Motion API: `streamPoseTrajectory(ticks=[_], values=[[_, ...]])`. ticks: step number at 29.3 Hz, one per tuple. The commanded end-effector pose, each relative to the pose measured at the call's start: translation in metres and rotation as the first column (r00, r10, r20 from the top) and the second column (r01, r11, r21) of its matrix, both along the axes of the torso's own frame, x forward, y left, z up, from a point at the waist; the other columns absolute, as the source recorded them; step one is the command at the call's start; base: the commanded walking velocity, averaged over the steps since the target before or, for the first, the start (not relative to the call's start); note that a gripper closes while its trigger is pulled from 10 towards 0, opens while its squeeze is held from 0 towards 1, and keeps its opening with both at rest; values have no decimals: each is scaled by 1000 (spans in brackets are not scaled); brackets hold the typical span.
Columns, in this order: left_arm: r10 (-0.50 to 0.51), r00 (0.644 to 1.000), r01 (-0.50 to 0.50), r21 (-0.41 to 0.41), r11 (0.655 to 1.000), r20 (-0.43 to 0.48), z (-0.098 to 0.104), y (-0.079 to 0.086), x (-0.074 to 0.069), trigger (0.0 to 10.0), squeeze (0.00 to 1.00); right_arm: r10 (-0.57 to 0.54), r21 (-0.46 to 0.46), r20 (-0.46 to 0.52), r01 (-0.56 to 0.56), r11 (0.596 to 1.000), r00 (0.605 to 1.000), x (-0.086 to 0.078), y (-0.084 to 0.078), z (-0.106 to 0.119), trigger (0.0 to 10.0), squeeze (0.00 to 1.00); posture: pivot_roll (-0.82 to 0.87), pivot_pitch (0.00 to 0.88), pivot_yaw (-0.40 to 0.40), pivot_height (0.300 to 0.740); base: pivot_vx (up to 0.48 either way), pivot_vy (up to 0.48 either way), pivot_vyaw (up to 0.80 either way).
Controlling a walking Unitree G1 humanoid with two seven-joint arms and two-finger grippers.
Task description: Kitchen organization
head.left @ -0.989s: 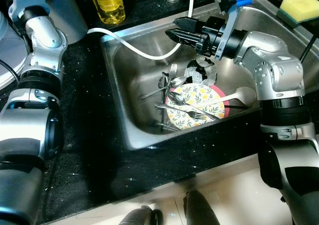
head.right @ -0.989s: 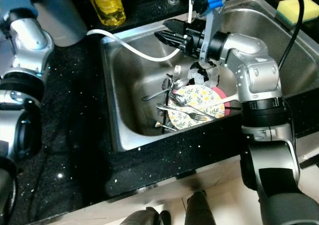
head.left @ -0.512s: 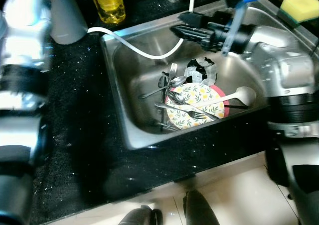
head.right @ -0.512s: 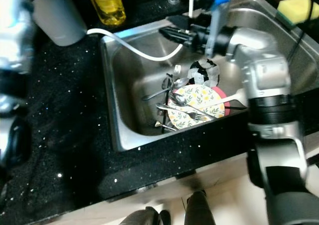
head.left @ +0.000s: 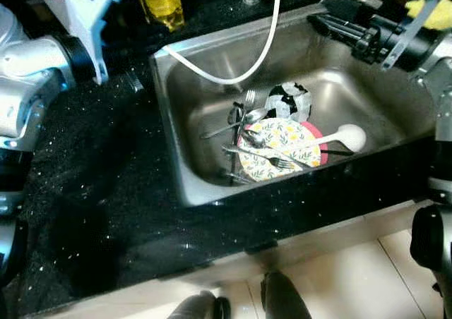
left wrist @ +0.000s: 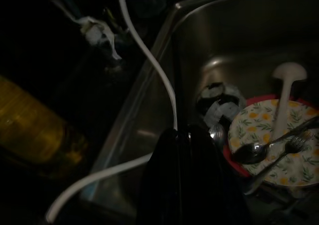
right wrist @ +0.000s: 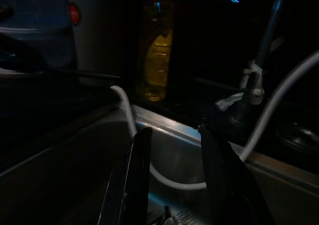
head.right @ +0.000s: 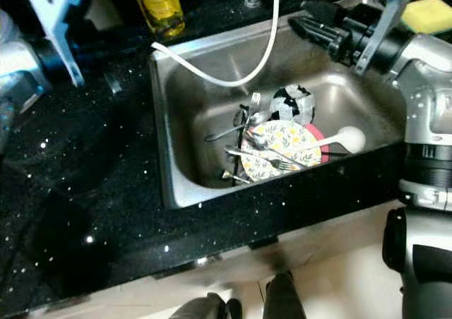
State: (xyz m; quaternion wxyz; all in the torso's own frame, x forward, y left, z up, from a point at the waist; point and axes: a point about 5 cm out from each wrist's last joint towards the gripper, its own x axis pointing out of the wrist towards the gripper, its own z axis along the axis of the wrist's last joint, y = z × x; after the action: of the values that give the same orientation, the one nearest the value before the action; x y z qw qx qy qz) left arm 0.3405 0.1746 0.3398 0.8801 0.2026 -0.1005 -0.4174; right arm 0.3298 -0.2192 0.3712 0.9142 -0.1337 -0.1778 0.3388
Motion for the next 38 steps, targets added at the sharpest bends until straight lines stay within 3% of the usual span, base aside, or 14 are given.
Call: streamPoseTrajectory(ticks=[1, 6, 8, 9, 14, 19, 25, 26, 28, 31, 32, 33, 34, 38], values=[[-52, 995, 48, -47, 998, -86, -6, -13, 6, 10000, 0, -60, 33, 5, 60, 998, 998, 0, -2, 0, 10000, 0, -168, 139, 136, 740, 0, 0, 0], [-129, 967, 107, -109, 988, -221, -28, -59, 29, 10000, 0, -250, 3, 26, 250, 968, 968, 5, -1, -3, 10000, 0, -189, 134, 154, 740, 0, 0, 0], [-129, 967, 107, -109, 988, -221, -28, -59, 29, 10000, 0, -250, 3, 26, 250, 968, 968, 5, -1, -3, 10000, 0, -189, 134, 154, 740, 0, 0, 0], [-148, 956, 124, -110, 986, -254, -38, -77, 33, 10000, 0, -306, -33, 37, 307, 951, 951, 5, -2, -6, 10000, 0, -194, 134, 158, 740, 0, 0, 0], [-92, 945, 65, -94, 993, -314, -62, -112, 45, 10000, 0, -400, -54, 4, 400, 915, 917, 7, -13, -15, 10000, 0, -207, 139, 166, 740, 0, 0, 0], [19, 946, -44, -68, 997, -323, -72, -125, 57, 10000, 0, -486, -75, -98, 481, 874, 868, 12, -36, -35, 10000, 0, -220, 156, 173, 740, 0, 0, 0], [26, 949, -38, -34, 999, -313, -77, -132, 57, 10000, 0, -487, -96, -107, 479, 873, 867, 13, -33, -45, 10000, 0, -223, 162, 180, 740, 0, 0, 0], [25, 951, -34, -23, 999, -307, -78, -134, 57, 10000, 1000, -483, -85, -107, 476, 875, 869, 13, -30, -46, 10000, 0, -219, 164, 183, 740, 0, 0, 0], [6, 955, -15, -27, 1000, -298, -79, -137, 57, 10000, 1000, -482, -66, -106, 477, 876, 870, 13, -26, -46, 10000, 0, -216, 163, 183, 740, 0, 0, 0], [-69, 973, 21, -211, 977, -221, -51, -130, 57, 10000, 1000, -449, -4, -108, 452, 892, 887, 13, -21, -41, 10000, 0, -211, 161, 179, 740, 0, 0, 0], [-69, 973, 21, -211, 977, -221, -51, -130, 57, 10000, 1000, -449, -4, -108, 452, 892, 887, 13, -21, -41, 10000, 0, -211, 161, 179, 740, 0, 0, 0], [-76, 979, 26, -252, 967, -190, -44, -125, 57, 10000, 729, -438, 18, -109, 443, 896, 892, 13, -19, -39, 10000, 0, -205, 157, 171, 740, 0, 0, 0], [-84, 984, 35, -288, 957, -159, -38, -119, 56, 10000, 0, -429, 38, -107, 435, 900, 897, 13, -18, -38, 10000, 0, -202, 155, 168, 740, 0, 0, 0], [-87, 995, 65, -359, 931, -45, -24, -103, 46, 10000, 0, -418, 93, -71, 423, 901, 906, 12, -13, -36, 10000, 0, -194, 147, 158, 740, 0, 0, 0]])
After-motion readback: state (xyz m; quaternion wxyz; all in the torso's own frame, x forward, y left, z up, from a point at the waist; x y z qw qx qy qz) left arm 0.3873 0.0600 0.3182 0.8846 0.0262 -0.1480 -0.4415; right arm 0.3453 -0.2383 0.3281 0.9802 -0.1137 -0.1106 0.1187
